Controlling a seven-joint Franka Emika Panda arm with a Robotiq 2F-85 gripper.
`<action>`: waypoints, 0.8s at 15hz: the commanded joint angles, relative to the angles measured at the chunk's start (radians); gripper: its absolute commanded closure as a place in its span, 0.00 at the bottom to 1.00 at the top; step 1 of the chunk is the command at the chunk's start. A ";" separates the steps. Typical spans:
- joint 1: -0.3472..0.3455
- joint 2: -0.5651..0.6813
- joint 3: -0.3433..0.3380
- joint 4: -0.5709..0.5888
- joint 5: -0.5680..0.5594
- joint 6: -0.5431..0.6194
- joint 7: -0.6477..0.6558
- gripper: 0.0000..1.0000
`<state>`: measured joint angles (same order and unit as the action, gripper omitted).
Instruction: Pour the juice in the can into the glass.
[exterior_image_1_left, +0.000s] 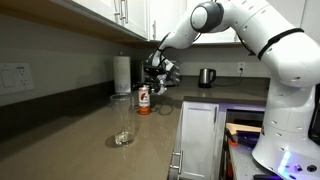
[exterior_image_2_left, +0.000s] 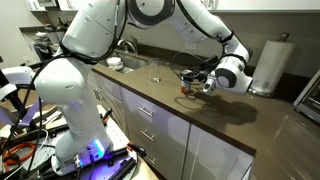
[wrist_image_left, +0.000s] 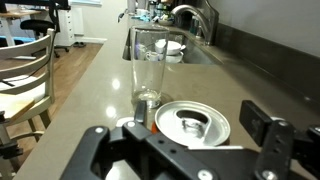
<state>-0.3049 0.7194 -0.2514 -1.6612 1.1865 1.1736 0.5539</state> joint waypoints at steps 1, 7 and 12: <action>0.013 -0.036 -0.007 -0.049 0.013 0.023 0.007 0.07; 0.020 -0.042 -0.008 -0.066 0.015 0.028 0.009 0.19; 0.022 -0.050 -0.009 -0.080 0.015 0.030 0.006 0.50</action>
<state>-0.2963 0.7093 -0.2519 -1.6950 1.1865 1.1748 0.5540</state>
